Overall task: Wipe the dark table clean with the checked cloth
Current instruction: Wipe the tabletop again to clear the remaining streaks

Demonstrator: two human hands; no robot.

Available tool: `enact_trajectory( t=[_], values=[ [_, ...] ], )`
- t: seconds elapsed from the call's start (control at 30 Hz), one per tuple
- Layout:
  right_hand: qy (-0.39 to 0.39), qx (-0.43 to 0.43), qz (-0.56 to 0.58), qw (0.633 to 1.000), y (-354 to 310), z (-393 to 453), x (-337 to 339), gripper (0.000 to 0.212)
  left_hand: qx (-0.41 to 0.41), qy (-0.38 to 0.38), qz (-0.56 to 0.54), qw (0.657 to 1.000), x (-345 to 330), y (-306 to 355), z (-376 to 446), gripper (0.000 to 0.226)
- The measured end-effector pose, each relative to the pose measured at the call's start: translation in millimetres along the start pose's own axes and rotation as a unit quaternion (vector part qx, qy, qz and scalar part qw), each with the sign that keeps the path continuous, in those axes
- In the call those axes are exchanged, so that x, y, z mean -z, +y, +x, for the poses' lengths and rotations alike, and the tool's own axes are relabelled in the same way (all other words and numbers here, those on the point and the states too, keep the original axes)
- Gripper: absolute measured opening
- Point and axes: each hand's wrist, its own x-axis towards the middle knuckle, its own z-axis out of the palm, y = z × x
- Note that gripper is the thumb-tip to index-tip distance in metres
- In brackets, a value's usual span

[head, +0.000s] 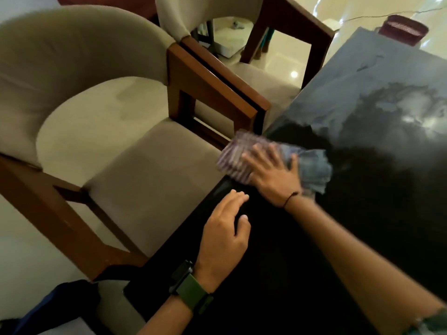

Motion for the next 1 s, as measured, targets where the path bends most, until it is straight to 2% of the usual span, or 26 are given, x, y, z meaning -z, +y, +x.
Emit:
enact_trajectory(
  t=[0.07, 0.13, 0.23, 0.27, 0.3, 0.33, 0.4, 0.53, 0.67, 0.8, 0.87, 0.93, 1.0],
  values=[
    [0.066, 0.096, -0.021, 0.993, -55.7, -50.8, -15.7, 0.061, -0.002, -0.015, 0.011, 1.000, 2.3, 3.5, 1.2, 0.044],
    [0.110, 0.136, 0.053, 0.983, -92.2, -93.6, -30.8, 0.057, -0.008, -0.035, 0.037, 0.999, 2.4, 6.2, 1.6, 0.046],
    [0.113, 0.212, 0.173, 0.955, -89.5, -99.4, -35.4, 0.044, -0.019, -0.040, 0.052, 0.998, 3.8, 7.7, 8.0, 0.045],
    [0.124, 0.214, 0.144, 0.958, -79.9, -85.3, -33.3, 0.044, -0.019, -0.040, 0.048, 0.998, 5.0, 7.6, 10.8, 0.044],
    [0.099, 0.211, 0.069, 0.970, -66.8, -66.8, -26.5, 0.052, -0.020, -0.036, 0.039, 0.998, 6.0, 7.4, 12.7, 0.043],
    [0.084, 0.193, 0.003, 0.977, -52.5, -44.6, -19.0, 0.057, -0.023, -0.027, 0.031, 0.999, 7.1, 6.7, 14.3, 0.044],
    [0.027, 0.094, -0.025, 0.995, -13.1, 5.0, -8.7, 0.056, -0.029, -0.015, 0.026, 0.999, 9.0, 3.2, 14.7, 0.044],
    [0.004, -0.060, 0.030, 0.998, 54.3, 77.0, 16.4, 0.050, -0.019, -0.020, 0.016, 1.000, 12.4, -8.1, 10.5, 0.040],
    [-0.008, -0.092, 0.042, 0.995, 45.4, 82.2, 23.7, 0.051, -0.008, -0.018, 0.007, 1.000, 15.1, -14.7, 15.0, 0.040],
    [-0.038, -0.025, 0.018, 0.999, -6.9, 19.9, 12.1, 0.054, -0.015, -0.017, 0.012, 1.000, 10.4, -13.4, 24.0, 0.043],
    [-0.053, 0.038, 0.014, 0.998, -40.9, -28.4, -2.2, 0.057, -0.025, -0.021, 0.009, 0.999, 9.8, -10.7, 32.0, 0.040],
    [-0.028, 0.113, 0.020, 0.993, -64.0, -79.2, -19.9, 0.059, -0.036, -0.028, 0.009, 0.999, 7.2, -8.1, 39.6, 0.038],
    [-0.025, 0.176, -0.045, 0.983, -68.1, -117.2, -36.6, 0.065, -0.050, -0.026, 0.005, 0.998, 2.3, -5.0, 46.5, 0.041]
  ],
)
